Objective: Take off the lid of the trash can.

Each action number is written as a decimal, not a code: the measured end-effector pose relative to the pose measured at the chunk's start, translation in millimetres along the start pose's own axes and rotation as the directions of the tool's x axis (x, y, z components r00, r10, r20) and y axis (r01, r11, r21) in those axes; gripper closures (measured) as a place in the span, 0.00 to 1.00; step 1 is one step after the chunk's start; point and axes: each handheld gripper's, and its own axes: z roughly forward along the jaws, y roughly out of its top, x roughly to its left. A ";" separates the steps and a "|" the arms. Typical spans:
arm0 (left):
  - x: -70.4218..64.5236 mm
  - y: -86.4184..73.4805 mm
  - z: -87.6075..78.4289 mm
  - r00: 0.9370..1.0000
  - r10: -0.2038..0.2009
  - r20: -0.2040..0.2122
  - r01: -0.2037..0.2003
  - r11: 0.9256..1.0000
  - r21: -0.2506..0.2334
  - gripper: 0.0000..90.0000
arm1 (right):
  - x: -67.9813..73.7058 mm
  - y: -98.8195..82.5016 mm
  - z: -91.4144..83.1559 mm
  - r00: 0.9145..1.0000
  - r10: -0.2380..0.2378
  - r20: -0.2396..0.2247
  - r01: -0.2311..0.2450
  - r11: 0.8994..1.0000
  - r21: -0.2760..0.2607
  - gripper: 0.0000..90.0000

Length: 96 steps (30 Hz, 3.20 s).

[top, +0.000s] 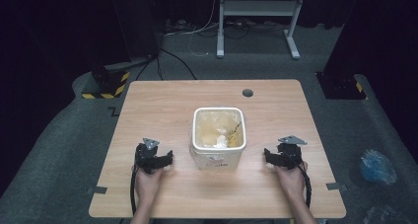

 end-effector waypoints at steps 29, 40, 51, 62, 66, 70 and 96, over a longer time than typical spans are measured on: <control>0.1 -0.1 0.0 1.000 -0.004 0.002 0.004 1.000 -0.001 0.19 | -9.4 16.7 -24.9 0.987 0.018 -0.161 -0.030 0.997 -0.069 0.45; -0.1 -0.1 -0.1 1.000 -0.005 0.002 0.005 1.000 -0.002 0.19 | -5.9 26.8 -34.9 0.984 0.001 -0.176 -0.020 0.995 -0.103 0.48; 0.1 -0.1 -0.2 1.000 -0.001 0.002 0.001 1.000 -0.002 0.20 | -1.1 43.2 -43.5 0.980 -0.013 -0.199 -0.011 0.993 -0.119 0.49; 0.0 -0.1 -0.1 1.000 -0.001 0.002 0.001 1.000 -0.002 0.20 | 6.2 62.0 -51.9 0.975 -0.050 -0.216 0.015 0.987 -0.159 0.52; 0.0 -0.1 -0.2 1.000 0.000 0.002 0.000 1.000 -0.002 0.20 | 8.4 68.0 -52.8 0.973 -0.049 -0.224 0.013 0.987 -0.160 0.53; 0.1 -0.1 -0.3 1.000 0.002 0.001 -0.002 1.000 -0.002 0.20 | 10.0 72.2 -54.2 0.972 -0.052 -0.230 0.014 0.986 -0.164 0.53; 0.0 -0.1 -0.2 1.000 0.003 0.002 -0.003 1.000 -0.003 0.20 | 22.1 100.6 -65.6 0.962 -0.089 -0.258 0.034 0.977 -0.210 0.54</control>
